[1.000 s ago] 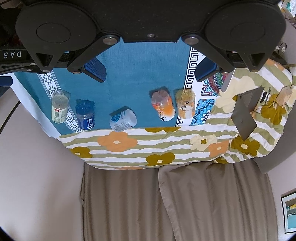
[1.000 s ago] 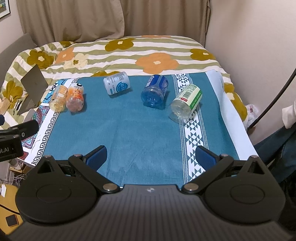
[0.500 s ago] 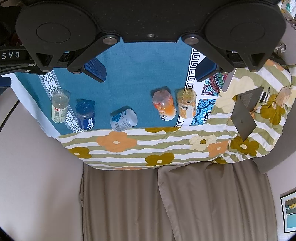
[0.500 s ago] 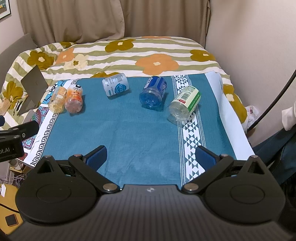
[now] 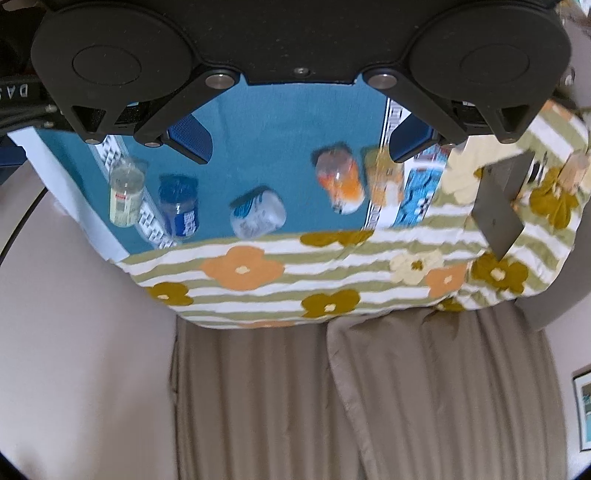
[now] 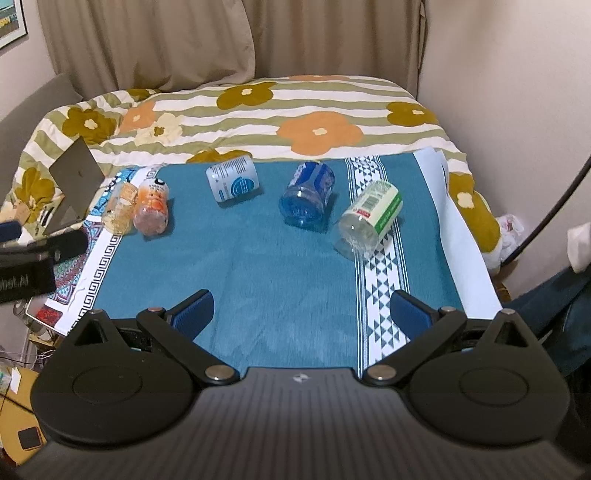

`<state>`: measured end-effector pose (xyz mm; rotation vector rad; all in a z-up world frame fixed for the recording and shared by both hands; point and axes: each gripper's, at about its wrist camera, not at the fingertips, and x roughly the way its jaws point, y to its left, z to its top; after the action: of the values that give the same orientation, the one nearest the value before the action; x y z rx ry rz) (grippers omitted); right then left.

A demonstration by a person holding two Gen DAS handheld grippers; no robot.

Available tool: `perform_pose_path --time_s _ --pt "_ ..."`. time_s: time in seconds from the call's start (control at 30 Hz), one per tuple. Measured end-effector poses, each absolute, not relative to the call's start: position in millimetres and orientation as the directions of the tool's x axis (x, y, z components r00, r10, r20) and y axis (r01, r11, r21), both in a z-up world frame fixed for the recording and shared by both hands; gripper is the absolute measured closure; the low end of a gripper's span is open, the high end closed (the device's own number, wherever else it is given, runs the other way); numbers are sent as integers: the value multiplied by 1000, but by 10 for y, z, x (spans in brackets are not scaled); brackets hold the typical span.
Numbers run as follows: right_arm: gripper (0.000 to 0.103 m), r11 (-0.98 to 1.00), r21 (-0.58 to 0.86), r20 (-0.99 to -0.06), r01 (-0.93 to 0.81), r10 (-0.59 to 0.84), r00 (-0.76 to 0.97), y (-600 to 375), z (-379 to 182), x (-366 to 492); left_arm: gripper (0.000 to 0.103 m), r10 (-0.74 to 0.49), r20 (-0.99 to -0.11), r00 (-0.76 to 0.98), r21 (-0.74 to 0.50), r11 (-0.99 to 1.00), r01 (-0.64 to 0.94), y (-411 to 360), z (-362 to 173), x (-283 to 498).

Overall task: Flip cup upright
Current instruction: 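Move the left gripper to the white cup lying on its side and close on it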

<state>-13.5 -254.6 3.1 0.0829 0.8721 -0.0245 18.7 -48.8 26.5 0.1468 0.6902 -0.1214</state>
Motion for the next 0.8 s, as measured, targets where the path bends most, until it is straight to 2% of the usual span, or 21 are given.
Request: perform_pose_path --time_s 0.17,0.33,0.5,0.67,0.8 --pt "0 997 72 -766 23 40 642 -2663 43 47 0 -114 -628 770 85 973 214 -545 392 522" --pt "0 996 85 -764 1 64 642 -2793 -30 243 0 -123 -611 782 187 937 294 -708 357 886" --pt "0 994 98 -773 50 44 633 -2841 -122 386 0 -170 -656 735 236 879 414 -854 177 1353" --pt "0 984 100 -793 146 -10 609 -2821 -259 545 0 -224 -734 641 219 815 537 -986 -132 1874" --pt "0 970 116 -808 212 -32 588 -2798 -389 651 0 -216 -790 574 242 750 615 -1111 -436 2271"
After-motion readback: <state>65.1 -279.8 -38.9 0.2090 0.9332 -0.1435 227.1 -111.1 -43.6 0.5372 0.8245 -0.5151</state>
